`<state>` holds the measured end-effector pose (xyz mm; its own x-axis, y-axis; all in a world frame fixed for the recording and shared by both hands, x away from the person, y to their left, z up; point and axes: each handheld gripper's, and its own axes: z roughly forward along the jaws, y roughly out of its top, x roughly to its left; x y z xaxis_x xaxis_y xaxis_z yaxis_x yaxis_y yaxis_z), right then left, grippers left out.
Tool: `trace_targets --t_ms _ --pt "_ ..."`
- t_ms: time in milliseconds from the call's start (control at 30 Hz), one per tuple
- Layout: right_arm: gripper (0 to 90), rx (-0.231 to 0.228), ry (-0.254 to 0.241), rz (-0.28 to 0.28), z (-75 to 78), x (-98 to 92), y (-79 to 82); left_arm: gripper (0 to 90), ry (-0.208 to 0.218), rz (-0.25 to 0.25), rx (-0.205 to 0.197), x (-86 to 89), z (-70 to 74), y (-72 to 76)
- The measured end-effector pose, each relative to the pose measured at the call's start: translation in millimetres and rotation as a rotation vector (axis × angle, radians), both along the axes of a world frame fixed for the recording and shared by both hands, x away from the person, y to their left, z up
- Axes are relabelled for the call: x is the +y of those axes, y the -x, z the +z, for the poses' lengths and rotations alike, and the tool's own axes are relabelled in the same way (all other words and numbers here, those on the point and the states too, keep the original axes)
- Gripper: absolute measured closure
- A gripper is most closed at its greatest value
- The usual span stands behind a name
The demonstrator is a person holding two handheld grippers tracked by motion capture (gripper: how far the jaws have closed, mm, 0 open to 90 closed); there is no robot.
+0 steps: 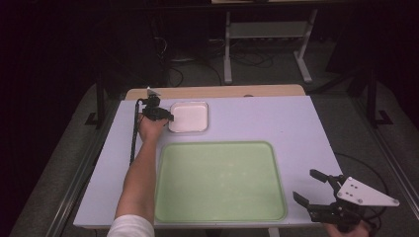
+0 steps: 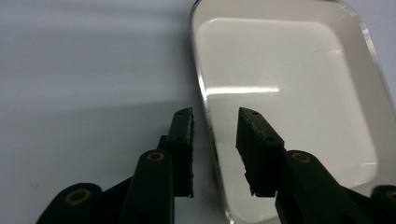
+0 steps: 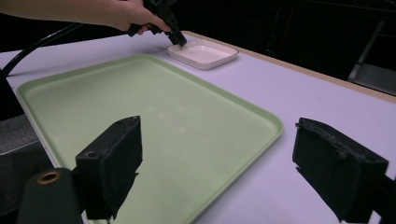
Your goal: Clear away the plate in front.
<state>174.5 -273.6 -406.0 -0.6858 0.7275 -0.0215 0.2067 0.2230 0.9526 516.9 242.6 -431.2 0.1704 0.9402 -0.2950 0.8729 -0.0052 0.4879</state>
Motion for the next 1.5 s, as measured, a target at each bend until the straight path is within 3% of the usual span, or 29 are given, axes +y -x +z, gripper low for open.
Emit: trace_targets --t_ms 200,500,633,933,1000,1133,1500 --pt "15.0 -0.001 -0.005 -0.004 -0.1 -1.2 0.0 73.4 -0.032 0.0 0.031 -2.8 -1.4 -0.8" --pt "15.2 0.004 -0.004 -0.002 -0.3 -1.3 0.0 79.0 -0.021 0.016 0.051 -2.1 -1.7 -1.1" --pt "15.4 0.001 -0.005 -0.003 -0.3 -2.1 0.7 85.4 0.007 0.025 0.058 -2.0 -2.0 -1.2" --pt "15.5 0.002 -0.009 -0.007 -0.3 -4.0 2.3 88.7 0.065 0.098 0.056 -1.8 -3.9 0.2" --pt "15.5 0.002 -0.01 -0.008 -0.4 -4.6 2.3 88.9 0.092 0.103 0.057 -0.7 -4.5 0.3" --pt "15.5 0.004 -0.011 -0.009 -0.5 -4.9 2.6 88.9 0.109 0.104 0.061 -1.8 -5.2 0.1" --pt "15.4 0.001 -0.013 -0.013 -0.3 -6.3 3.3 89.0 0.162 0.131 0.024 3.8 4.7 3.3"
